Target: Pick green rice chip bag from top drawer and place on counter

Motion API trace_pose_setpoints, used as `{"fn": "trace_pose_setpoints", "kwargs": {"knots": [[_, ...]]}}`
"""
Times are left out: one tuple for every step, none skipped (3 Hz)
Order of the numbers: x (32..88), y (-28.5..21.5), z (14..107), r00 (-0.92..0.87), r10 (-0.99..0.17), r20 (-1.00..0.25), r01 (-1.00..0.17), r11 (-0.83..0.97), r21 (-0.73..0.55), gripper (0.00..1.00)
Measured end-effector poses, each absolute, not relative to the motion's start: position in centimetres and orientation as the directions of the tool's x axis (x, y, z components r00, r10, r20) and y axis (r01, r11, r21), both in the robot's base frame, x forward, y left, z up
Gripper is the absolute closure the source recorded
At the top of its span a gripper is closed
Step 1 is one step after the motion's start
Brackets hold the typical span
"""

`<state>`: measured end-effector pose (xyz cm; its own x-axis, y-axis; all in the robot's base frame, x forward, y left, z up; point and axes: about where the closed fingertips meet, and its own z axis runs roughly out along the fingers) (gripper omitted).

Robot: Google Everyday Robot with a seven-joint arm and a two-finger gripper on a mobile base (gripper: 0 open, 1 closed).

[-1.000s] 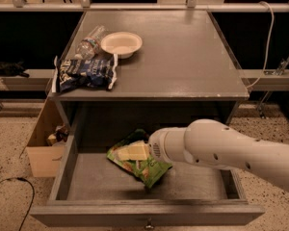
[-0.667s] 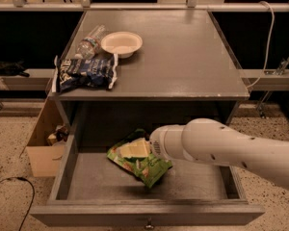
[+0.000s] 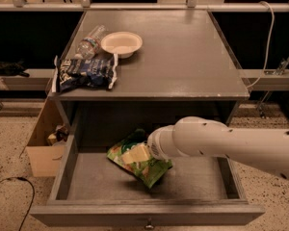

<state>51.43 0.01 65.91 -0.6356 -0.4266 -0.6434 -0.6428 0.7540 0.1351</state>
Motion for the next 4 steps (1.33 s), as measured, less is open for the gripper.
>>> {"fn": "trace_pose_setpoints", "kwargs": {"knots": [[51.4,0.0,65.9,-0.636,-0.427,-0.643,-0.643,0.754,0.135,0.0],[51.4,-0.5,64.8,-0.65,-0.436,-0.623,-0.634,0.762,0.128,0.0],[50.7,-2.0,62.1,-0.688,-0.434,-0.582,-0.608,0.783,0.134,0.0],[49.9,-3.3,59.3,-0.722,-0.433,-0.54,-0.583,0.801,0.137,0.0]]}}
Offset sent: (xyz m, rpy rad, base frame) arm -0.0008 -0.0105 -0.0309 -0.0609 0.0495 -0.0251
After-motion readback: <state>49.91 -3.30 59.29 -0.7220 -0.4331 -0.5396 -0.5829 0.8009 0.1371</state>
